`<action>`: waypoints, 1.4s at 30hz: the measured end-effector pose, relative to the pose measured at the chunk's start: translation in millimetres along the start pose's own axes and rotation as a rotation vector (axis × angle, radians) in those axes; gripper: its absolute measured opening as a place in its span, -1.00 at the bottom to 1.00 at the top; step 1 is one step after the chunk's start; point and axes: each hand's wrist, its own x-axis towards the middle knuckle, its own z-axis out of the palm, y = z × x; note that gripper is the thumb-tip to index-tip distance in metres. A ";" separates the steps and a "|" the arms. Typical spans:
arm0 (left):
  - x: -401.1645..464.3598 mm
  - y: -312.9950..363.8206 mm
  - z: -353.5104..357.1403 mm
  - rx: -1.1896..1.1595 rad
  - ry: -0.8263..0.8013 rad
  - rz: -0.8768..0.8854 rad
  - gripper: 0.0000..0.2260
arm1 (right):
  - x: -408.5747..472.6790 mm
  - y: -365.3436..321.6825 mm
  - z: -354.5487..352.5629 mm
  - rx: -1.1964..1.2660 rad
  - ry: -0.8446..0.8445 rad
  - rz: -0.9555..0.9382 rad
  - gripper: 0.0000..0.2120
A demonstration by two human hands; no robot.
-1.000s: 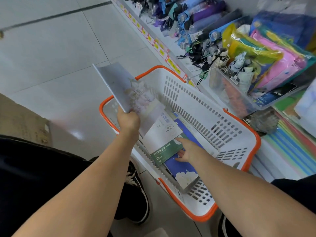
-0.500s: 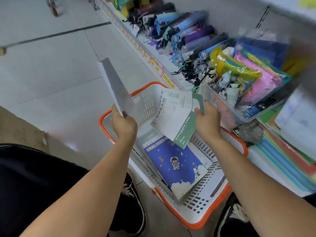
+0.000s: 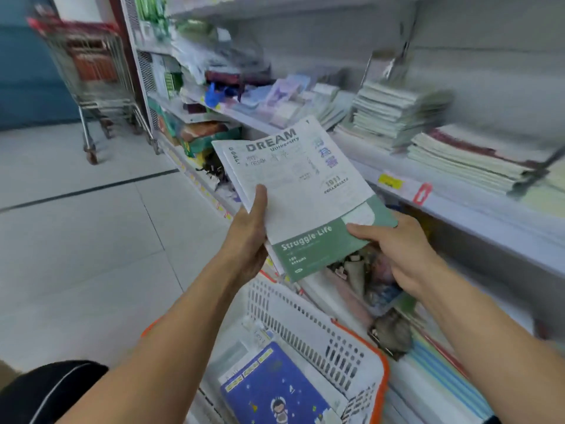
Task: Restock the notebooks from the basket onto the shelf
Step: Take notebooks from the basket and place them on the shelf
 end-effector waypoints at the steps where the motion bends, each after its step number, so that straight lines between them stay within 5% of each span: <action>1: 4.2 5.7 11.6 0.054 -0.035 0.019 -0.63 | -0.9 -6.9 -5.4 0.027 -0.022 -0.008 -0.66; 7: 40.8 45.1 65.9 0.022 -0.244 -0.024 -0.63 | -1.9 -62.5 -56.7 0.094 -0.181 0.038 -0.51; 9: 54.3 59.4 96.3 0.048 -0.348 -0.027 -0.62 | -7.7 -80.4 -73.6 0.202 -0.271 0.008 -0.60; 11: 71.9 71.2 137.3 0.156 -0.375 0.014 -0.64 | -9.6 -92.6 -81.7 0.271 -0.185 -0.111 -0.75; 17: 115.5 56.9 228.3 0.608 -0.247 0.017 -0.71 | 13.2 -108.1 -91.9 0.529 0.253 -0.257 -0.80; 20: 128.4 18.6 236.6 0.543 -0.257 -0.100 -0.83 | 32.0 -110.9 -101.1 0.579 0.388 -0.168 -0.75; 25: 156.5 -14.1 256.2 0.293 -0.122 -0.138 -0.90 | 52.3 -107.5 -107.5 0.690 0.400 -0.069 -0.63; 29: 164.9 -32.2 266.3 0.174 -0.111 -0.194 -0.91 | 60.7 -105.6 -108.9 0.747 0.414 -0.100 -0.72; 32: 165.9 -47.3 271.8 0.218 -0.095 -0.160 -0.79 | 65.1 -102.6 -112.2 0.737 0.468 -0.127 -0.87; 37: 163.6 -59.6 276.5 0.361 -0.015 -0.025 -0.55 | 68.3 -100.2 -119.1 0.686 0.450 -0.069 -0.77; 42: 168.4 -61.7 276.1 0.382 -0.042 -0.027 -0.55 | 70.4 -101.7 -121.8 0.579 0.362 -0.027 -0.94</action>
